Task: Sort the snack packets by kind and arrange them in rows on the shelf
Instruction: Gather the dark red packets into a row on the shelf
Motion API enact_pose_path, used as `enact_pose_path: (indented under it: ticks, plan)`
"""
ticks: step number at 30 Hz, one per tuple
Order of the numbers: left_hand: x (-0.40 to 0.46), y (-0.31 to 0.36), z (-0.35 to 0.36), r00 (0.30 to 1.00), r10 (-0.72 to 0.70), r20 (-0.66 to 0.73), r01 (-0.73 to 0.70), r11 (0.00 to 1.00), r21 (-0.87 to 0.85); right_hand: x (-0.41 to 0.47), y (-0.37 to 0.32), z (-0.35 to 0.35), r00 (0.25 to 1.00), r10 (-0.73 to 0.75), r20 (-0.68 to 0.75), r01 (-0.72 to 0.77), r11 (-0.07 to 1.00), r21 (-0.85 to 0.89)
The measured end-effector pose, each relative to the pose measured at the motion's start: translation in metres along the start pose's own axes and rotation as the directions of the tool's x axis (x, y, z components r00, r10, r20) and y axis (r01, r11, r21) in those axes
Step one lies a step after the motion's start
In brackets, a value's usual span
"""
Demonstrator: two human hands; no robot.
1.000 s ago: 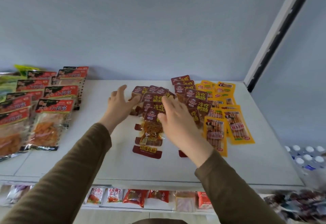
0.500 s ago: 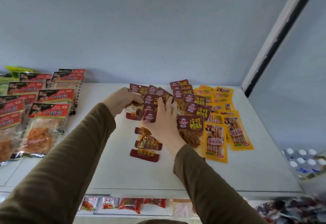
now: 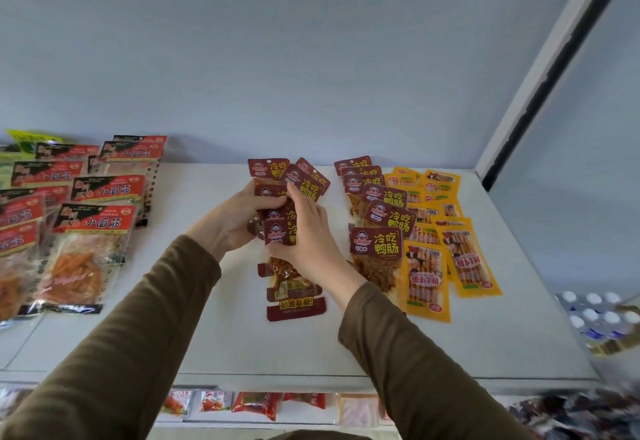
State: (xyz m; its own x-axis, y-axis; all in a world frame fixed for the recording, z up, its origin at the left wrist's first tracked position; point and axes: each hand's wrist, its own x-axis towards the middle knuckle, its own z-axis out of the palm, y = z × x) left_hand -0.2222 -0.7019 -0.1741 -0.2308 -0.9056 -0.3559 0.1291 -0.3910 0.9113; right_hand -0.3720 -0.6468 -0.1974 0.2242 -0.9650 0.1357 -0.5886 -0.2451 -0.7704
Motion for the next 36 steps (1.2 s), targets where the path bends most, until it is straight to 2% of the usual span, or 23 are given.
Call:
enact_pose_path:
  ticks: [2,6,9,12,18,21,24,28,33,36]
  plan:
    - [-0.002,-0.002,0.001,0.999,0.027,-0.019,-0.028,0.999,-0.02,0.0,0.001,0.0,0.999,-0.003,-0.05,0.004,1.0,0.016]
    - [-0.004,-0.003,0.002,0.992,0.068,-0.108,-0.075,0.995,-0.062,0.005,0.002,-0.002,0.987,0.134,-0.091,-0.128,0.99,0.067]
    - [-0.006,-0.004,0.0,0.995,0.066,-0.08,-0.07,0.996,-0.048,0.008,0.004,-0.005,0.976,0.208,-0.072,-0.188,0.958,0.218]
    - [-0.009,-0.004,0.002,0.997,0.065,-0.028,-0.066,0.997,-0.039,0.01,0.003,-0.002,0.974,0.213,-0.074,-0.178,0.929,0.326]
    - [-0.011,0.0,0.005,0.998,0.059,-0.015,-0.058,0.995,0.085,0.008,0.001,-0.005,0.993,0.041,-0.108,-0.016,0.975,0.221]
    - [-0.013,0.001,0.007,0.998,0.059,0.006,-0.059,0.994,0.091,0.009,0.0,-0.006,0.996,-0.006,-0.093,0.023,0.982,0.189]
    - [-0.015,-0.002,0.008,0.998,0.066,0.024,-0.067,0.997,0.036,0.01,0.001,-0.003,0.994,0.035,-0.1,-0.016,0.982,0.187]
    - [-0.015,-0.007,0.007,0.997,0.073,-0.029,-0.075,0.995,-0.072,0.009,-0.001,-0.006,0.978,0.165,-0.128,-0.12,0.946,0.302]
    - [-0.018,-0.013,0.01,0.992,0.059,-0.108,-0.075,0.987,-0.144,0.002,-0.002,-0.011,0.97,0.211,-0.125,-0.182,0.961,0.21]
    - [-0.018,-0.016,0.011,0.984,0.101,-0.148,-0.119,0.986,-0.118,0.002,-0.005,-0.011,0.973,0.215,-0.083,-0.195,0.96,0.201]
